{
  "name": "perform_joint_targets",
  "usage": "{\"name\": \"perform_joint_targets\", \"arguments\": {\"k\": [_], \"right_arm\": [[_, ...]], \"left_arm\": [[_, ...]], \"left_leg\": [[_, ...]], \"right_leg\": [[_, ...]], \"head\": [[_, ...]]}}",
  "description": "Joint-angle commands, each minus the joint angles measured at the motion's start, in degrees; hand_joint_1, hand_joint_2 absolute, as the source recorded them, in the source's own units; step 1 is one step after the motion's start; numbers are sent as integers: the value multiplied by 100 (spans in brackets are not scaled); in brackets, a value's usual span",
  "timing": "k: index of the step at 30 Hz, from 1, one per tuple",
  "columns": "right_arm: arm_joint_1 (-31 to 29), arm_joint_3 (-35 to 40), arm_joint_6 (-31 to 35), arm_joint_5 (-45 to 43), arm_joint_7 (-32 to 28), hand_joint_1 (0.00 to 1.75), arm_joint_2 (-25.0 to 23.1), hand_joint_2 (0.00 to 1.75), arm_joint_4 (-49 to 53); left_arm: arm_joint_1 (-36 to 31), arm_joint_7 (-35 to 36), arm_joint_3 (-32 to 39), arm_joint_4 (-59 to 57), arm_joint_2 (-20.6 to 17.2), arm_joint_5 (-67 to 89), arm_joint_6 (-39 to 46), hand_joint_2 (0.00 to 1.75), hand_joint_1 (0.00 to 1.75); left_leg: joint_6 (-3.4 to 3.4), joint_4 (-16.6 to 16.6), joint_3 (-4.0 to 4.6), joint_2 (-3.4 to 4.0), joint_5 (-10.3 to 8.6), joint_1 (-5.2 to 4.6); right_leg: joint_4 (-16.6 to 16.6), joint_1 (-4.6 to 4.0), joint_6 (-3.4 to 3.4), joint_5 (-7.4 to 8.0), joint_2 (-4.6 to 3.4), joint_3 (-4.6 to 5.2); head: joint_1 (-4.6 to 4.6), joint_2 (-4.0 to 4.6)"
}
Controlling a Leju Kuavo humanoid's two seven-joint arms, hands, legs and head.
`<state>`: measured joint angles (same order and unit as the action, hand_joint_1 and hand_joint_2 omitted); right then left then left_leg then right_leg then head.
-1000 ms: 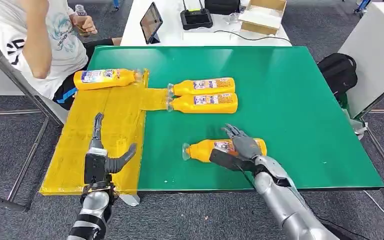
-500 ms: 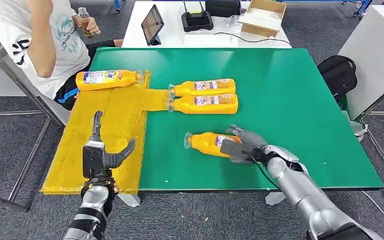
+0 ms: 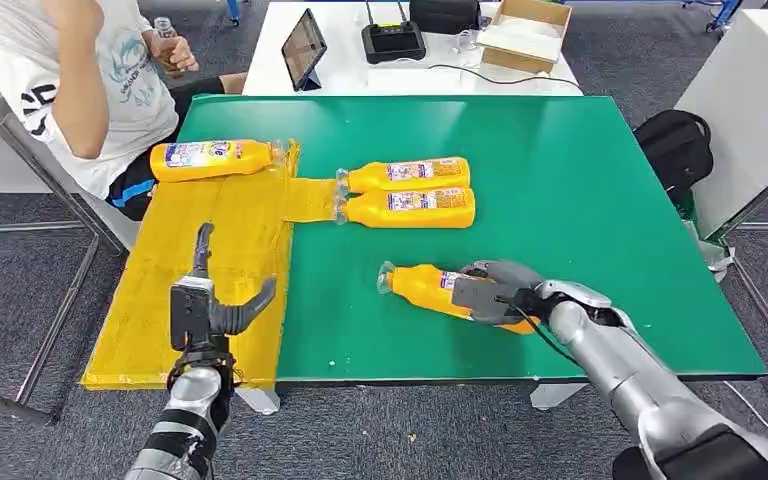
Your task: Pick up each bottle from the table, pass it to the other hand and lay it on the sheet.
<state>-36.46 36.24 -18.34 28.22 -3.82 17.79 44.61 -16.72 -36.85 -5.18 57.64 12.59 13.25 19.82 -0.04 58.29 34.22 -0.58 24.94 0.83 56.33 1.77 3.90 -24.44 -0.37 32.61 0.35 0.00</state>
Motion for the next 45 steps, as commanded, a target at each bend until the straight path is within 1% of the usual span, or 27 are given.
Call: {"name": "perform_joint_targets", "arguments": {"k": [1, 2, 3, 5, 7, 9, 10, 11, 12, 13, 14, 17, 18, 19, 22, 23, 25, 26, 28, 29, 30, 31, 32, 34, 37, 44, 45], "right_arm": [[109, 825, 56, 70, 62, 175, -133, 175, -818], [109, 825, 56, 70, 62, 175, -133, 175, -818], [100, 823, 58, 70, 62, 175, -126, 175, -819], [183, 684, 262, -53, -20, 175, -210, 175, -799], [525, 127, 1033, -381, -249, 175, -497, 175, -521], [1097, -580, 1746, -597, -372, 175, -786, 175, 319], [1397, -951, 1955, -680, -446, 175, -931, 175, 804], [1610, -1120, 2197, -507, -479, 175, -989, 175, 1256], [1902, -1522, 2452, -490, -541, 175, -1183, 175, 1808], [2026, -1642, 2534, -340, -538, 175, -1234, 175, 2118], [2185, -1950, 2712, -403, -717, 175, -1414, 175, 2434], [2437, -2401, 3136, -315, -1104, 175, -1688, 175, 3108], [2489, -2571, 3287, -409, -1303, 175, -1820, 175, 3264], [2535, -2660, 3373, -413, -1385, 175, -1889, 175, 3411], [2535, -2660, 3373, -413, -1385, 175, -1889, 175, 3411], [2554, -2808, 3605, -511, -1667, 175, -2005, 175, 3493], [2636, -2974, 3864, -624, -1972, 175, -2159, 175, 3673], [2658, -2985, 3942, -626, -2050, 175, -2176, 175, 3749], [2698, -3009, 4146, -522, -2224, 175, -2191, 175, 3834], [2717, -3002, 4130, -546, -2271, 175, -2189, 175, 3828], [2727, -2974, 4217, -419, -2395, 175, -2165, 175, 3793], [2733, -2933, 4234, -304, -2380, 175, -2146, 175, 3696], [2758, -2918, 4213, -330, -2491, 175, -2150, 175, 3641], [2771, -2831, 4294, -162, -2733, 175, -2179, 175, 3381], [2804, -2703, 4324, -108, -2961, 175, -2272, 175, 3102], [2805, -2696, 4338, -104, -2980, 175, -2286, 175, 3086], [2798, -2674, 4254, -167, -3010, 175, -2328, 175, 3023]], "left_arm": [[-282, 46, -155, -562, -3, -33, 13, 175, 0], [-282, 46, -155, -562, -3, -33, 13, 175, 0], [-281, 46, -155, -563, -6, -33, 11, 175, 0], [-251, 51, -139, -521, -10, -57, 17, 175, 0], [-91, 65, -99, -289, -29, -57, 70, 175, 0], [129, 96, -51, 62, -53, -32, 52, 175, 0], [219, 103, -18, 225, -39, -26, 37, 175, 0], [280, 111, -2, 344, -31, -2, 19, 175, 0], [333, 128, 17, 468, -3, 29, 1, 175, 0], [361, 146, 17, 526, 13, 50, -12, 175, 0], [372, 146, 15, 570, 37, 53, -51, 175, 0], [394, 136, -14, 646, 85, 67, -73, 175, 0], [394, 130, -24, 655, 96, 57, -85, 175, 0], [390, 124, -34, 668, 99, 46, -91, 175, 0], [390, 124, -34, 668, 99, 46, -91, 175, 0], [397, 121, -39, 671, 114, 1, -120, 175, 0], [424, 179, -112, 726, 145, -217, -394, 175, 0], [440, 265, -173, 763, 150, -412, -656, 175, 0], [475, 368, -327, 885, 144, -723, -1125, 175, 0], [514, 463, -452, 1017, 123, -913, -1390, 175, 0], [541, 607, -556, 1125, 106, -1202, -1751, 175, 0], [574, 783, -685, 1245, 65, -1561, -2205, 175, 0], [595, 912, -778, 1298, 52, -1890, -2599, 175, 0], [627, 1067, -1019, 1448, -24, -2268, -3065, 175, 0], [620, 1122, -1229, 1523, -62, -2437, -3310, 175, 0], [619, 1123, -1230, 1521, -70, -2439, -3309, 175, 0], [591, 1185, -1293, 1488, -96, -2689, -3610, 175, 0]], "left_leg": [[-2, -6, -13, -4, -2, 9], [-3, -12, -15, -7, -6, 10], [-1, -6, -19, -3, -1, 7], [-2, -10, -25, 1, -5, 12], [-2, -12, -31, 1, -7, 11], [-1, -17, -39, 7, -7, 16], [0, -16, -44, 12, -2, 18], [1, -11, -42, 25, 3, 15], [0, -13, -37, 16, 1, 17], [3, -7, -35, 25, 5, 17], [2, -10, -35, 26, 4, 18], [3, -1, -4, 20, 4, 19], [4, 1, 5, 33, 9, 24], [5, 1, 32, 16, 1, 20], [6, 1, 54, -8, -6, 21], [2, 0, 47, -2, -1, 20], [1, -1, 43, 1, 0, 21], [3, -1, 55, -5, -6, 18], [1, -1, 50, 3, 0, 20], [4, 0, 67, -2, -5, 17], [5, -2, 69, -8, -7, 12], [4, 0, 62, -7, -4, 14], [4, -1, 67, -11, -6, 11], [4, -1, 65, -3, -5, 13], [5, -5, 63, 0, -6, 13], [5, -7, 62, 7, -5, 13], [5, -7, 64, 7, -6, 11]], "right_leg": [[-13, -12, -14, 3, 9, -20], [-20, -14, -22, 6, 15, -26], [-11, -9, -13, 1, 9, -25], [-19, -16, -23, 7, 12, -31], [-21, -16, -23, 9, 16, -35], [-28, -20, -26, 12, 11, -42], [-26, -22, -24, 9, 4, -46], [-15, -18, -19, 6, -12, -43], [-17, -21, -24, 6, 0, -41], [-9, -20, -20, 6, -13, -37], [-10, -23, -27, 6, -11, -33], [5, -24, -34, 7, -5, 1], [9, -29, -40, 7, -16, 11], [13, -23, -35, 7, -3, 29], [12, -23, -28, 6, 16, 43], [10, -23, -33, 4, 13, 36], [7, -24, -37, 2, 16, 31], [10, -17, -33, 4, 20, 43], [9, -17, -46, 2, 15, 40], [10, -12, -36, 6, 17, 56], [7, -11, -30, 6, 21, 57], [7, -16, -39, 3, 24, 50], [7, -13, -33, 5, 25, 56], [4, -15, -32, 7, 17, 55], [2, -14, -32, 8, 16, 53], [0, -15, -33, 10, 8, 54], [2, -13, -31, 10, 8, 56]], "head": [[-2, 0], [-2, 0], [-2, 0], [-2, 0], [-2, 0], [-2, 0], [0, 0], [-4, 0], [2, 0], [-4, 0], [2, 0], [-2, 0], [-7, 0], [-7, 0], [-4, 0], [-2, 0], [-2, 0], [0, 0], [-4, 0], [-4, 0], [-2, 0], [-2, 0], [-2, 0], [-2, 0], [-2, 0], [0, 0], [-4, 0]]}}
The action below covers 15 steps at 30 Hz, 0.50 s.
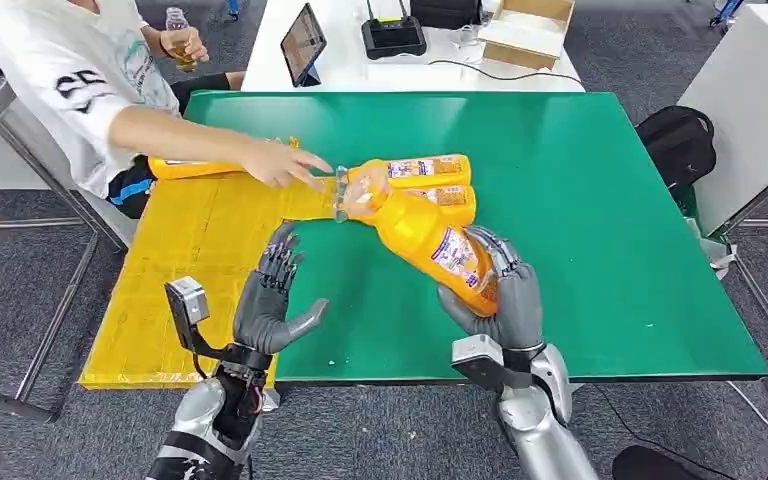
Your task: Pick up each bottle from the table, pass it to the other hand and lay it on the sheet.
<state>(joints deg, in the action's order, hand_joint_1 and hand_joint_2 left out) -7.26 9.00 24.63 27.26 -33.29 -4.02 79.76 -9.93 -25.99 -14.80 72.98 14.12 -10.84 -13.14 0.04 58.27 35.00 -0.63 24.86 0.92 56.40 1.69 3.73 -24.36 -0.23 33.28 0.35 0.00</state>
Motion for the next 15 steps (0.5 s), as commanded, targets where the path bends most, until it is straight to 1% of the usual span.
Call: {"name": "perform_joint_targets", "arguments": {"k": [1, 3, 4, 6, 9, 11, 12, 15], "right_arm": [[-127, 102, -56, -46, -119, 175, -197, 175, -600], [-132, 265, -62, -48, -292, 175, -385, 175, -906], [-132, 324, -70, -111, -359, 175, -478, 175, -1012], [-159, 559, -18, 0, -433, 175, -540, 175, -1170], [-286, 971, -56, -76, -431, 175, -760, 175, -1458], [-347, 1266, -81, -105, -430, 175, -858, 175, -1568], [-350, 1345, -54, -73, -439, 175, -900, 175, -1596], [-365, 1576, -98, -124, -421, 175, -957, 175, -1765]], "left_arm": [[-98, 99, -380, -36, -253, -277, -331, 175, 0], [-158, 116, -500, -48, -238, -339, -433, 175, 0], [-180, 117, -534, -56, -229, -333, -427, 175, 0], [-223, 121, -589, -85, -222, -324, -409, 175, 0], [-349, 166, -670, -286, -176, -297, -361, 175, 0], [-434, 180, -704, -417, -134, -281, -319, 175, 0], [-457, 180, -712, -444, -117, -279, -312, 175, 0], [-521, 190, -734, -543, -90, -274, -276, 175, 0]], "left_leg": [[-4, -7, -22, 16, 4, 3], [-3, -5, -17, 13, 4, 2], [-3, -6, -25, 20, 7, 7], [-1, -5, -15, 17, 4, 4], [-1, -5, -14, 14, 3, 5], [-1, -5, -23, 29, 6, 9], [-2, -4, -10, 17, 2, 6], [-3, -5, -14, 20, 3, 10]], "right_leg": [[-9, -8, -21, 1, -8, -19], [-6, -6, -16, 0, -8, -14], [-10, -12, -24, 0, -12, -21], [-6, -7, -14, 2, -12, -11], [-5, -8, -16, 1, -8, -9], [-5, -13, -24, 3, -21, -13], [-2, -8, -15, 2, -11, -5], [-5, -12, -18, 3, -13, -7]], "head": [[-2, 0], [-2, 0], [-2, 0], [-2, 0], [-2, 0], [0, 0], [-2, 0], [-2, 0]]}}
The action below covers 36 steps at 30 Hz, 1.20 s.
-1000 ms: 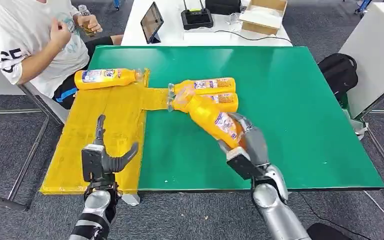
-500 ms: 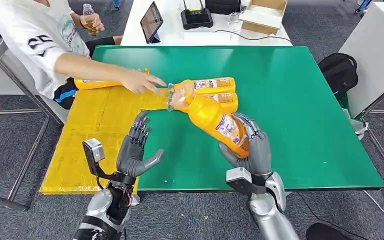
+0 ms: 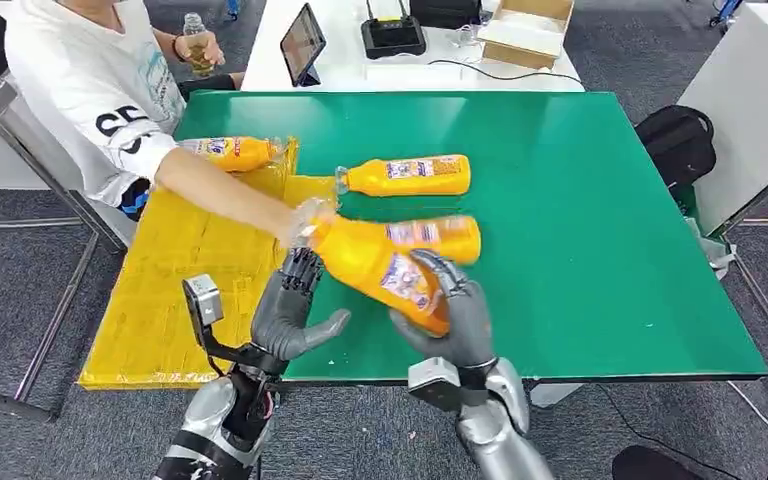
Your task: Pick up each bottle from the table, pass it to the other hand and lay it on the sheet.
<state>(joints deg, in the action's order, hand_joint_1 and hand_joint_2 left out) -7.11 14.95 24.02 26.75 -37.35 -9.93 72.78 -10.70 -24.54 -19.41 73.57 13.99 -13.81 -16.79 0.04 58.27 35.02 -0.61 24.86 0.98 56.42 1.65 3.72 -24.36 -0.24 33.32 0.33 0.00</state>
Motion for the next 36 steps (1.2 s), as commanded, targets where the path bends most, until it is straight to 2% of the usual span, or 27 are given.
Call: {"name": "perform_joint_targets", "arguments": {"k": [1, 7, 16, 17, 18, 36], "right_arm": [[-371, 1039, -23, -92, -20, 175, -371, 175, -1112], [-400, 1369, -160, -234, -6, 175, -341, 175, -1585], [-438, 1362, -298, -320, 62, 175, -343, 175, -1853], [-431, 1348, -280, -320, 62, 175, -348, 175, -1868], [-427, 1340, -275, -326, 64, 175, -350, 175, -1869], [-461, 1240, -125, -266, 152, 175, -368, 175, -1713]], "left_arm": [[-450, 48, -276, -613, -76, 25, 103, 175, 0], [-428, 47, -215, -546, -46, -94, 141, 175, 0], [-342, 128, -138, -402, -28, -607, -223, 175, 0], [-340, 128, -144, -395, -29, -605, -207, 175, 17], [-336, 128, -146, -395, -26, -605, -204, 175, 175], [-351, -73, -282, -389, -68, -3, 79, 175, 175]], "left_leg": [[-5, -5, -24, 20, 5, 5], [-4, -6, -16, 11, 3, 4], [-4, -5, -22, 6, 5, 6], [-4, -5, -19, 4, 4, 3], [-3, -5, -13, 3, 1, 2], [-3, -2, -9, 0, 1, 4]], "right_leg": [[-9, -9, -22, 3, -12, -20], [-9, -5, -15, 1, -6, -15], [-11, -9, -20, -2, 1, -22], [-8, -5, -17, -3, 2, -18], [-8, -4, -14, -1, 3, -12], [-6, -6, -15, -2, 6, -8]], "head": [[2, 0], [0, 0], [2, 0], [2, 0], [2, 0], [0, 0]]}}
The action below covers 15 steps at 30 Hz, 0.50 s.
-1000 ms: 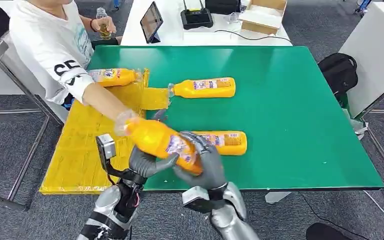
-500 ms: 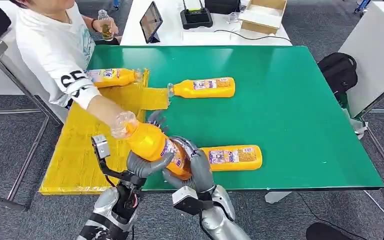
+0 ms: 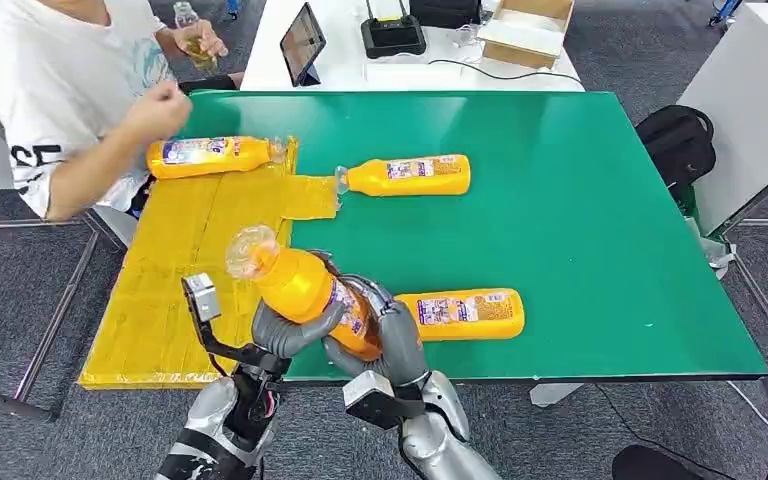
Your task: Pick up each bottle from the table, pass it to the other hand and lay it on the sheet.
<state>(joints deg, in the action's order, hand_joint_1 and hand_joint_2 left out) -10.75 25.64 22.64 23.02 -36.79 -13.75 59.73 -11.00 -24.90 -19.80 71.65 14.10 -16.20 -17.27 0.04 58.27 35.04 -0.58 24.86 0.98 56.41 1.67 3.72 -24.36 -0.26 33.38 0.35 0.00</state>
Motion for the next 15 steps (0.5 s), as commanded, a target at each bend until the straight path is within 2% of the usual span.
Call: {"name": "perform_joint_targets", "arguments": {"k": [1, 2, 3, 4, 7, 12, 15], "right_arm": [[-97, 179, 27, 127, 110, 145, 15, 175, -395], [-76, 178, 70, 148, 114, 10, 8, 175, -347], [-60, 184, 97, 154, 139, 0, 6, 175, -294], [-48, 215, 54, 145, 149, 0, 25, 0, -239], [51, 194, -25, 19, 230, 0, 105, 0, 277], [72, 181, -89, -21, 325, 0, 149, 0, 500], [111, 111, -57, -174, 276, 0, 196, 0, 881]], "left_arm": [[-323, -44, -236, -194, -79, 279, 179, 175, 175], [-320, -86, -198, -181, -70, 396, 360, 175, 175], [-326, -124, -162, -168, -67, 537, 550, 175, 175], [-336, -167, -138, -164, -69, 669, 714, 175, 175], [-472, -456, 169, -180, -76, 1366, 1784, 175, 175], [-548, -464, 310, -190, -110, 1378, 1853, 175, 175], [-725, -779, 658, -300, -121, 2058, 3013, 175, 175]], "left_leg": [[-4, -2, -8, -3, 1, 2], [-3, -2, -3, -2, -1, 1], [-5, -2, -11, -2, 2, 3], [-4, -1, -7, -2, 1, 2], [-4, 0, -4, 0, 1, 2], [-4, -2, -8, 7, 2, 2], [-5, -1, -7, -9, 1, 3]], "right_leg": [[-4, -5, -12, -1, 8, -11], [-3, -2, -9, 0, 6, -5], [-4, -6, -15, -2, 8, -14], [-2, -5, -12, -2, 7, -10], [-1, -4, -13, -1, 5, -7], [-2, -6, -16, 0, 0, -8], [-2, -7, -16, -4, 14, -14]], "head": [[0, 0], [0, 0], [-2, 0], [0, 0], [0, 0], [-2, 0], [0, 0]]}}
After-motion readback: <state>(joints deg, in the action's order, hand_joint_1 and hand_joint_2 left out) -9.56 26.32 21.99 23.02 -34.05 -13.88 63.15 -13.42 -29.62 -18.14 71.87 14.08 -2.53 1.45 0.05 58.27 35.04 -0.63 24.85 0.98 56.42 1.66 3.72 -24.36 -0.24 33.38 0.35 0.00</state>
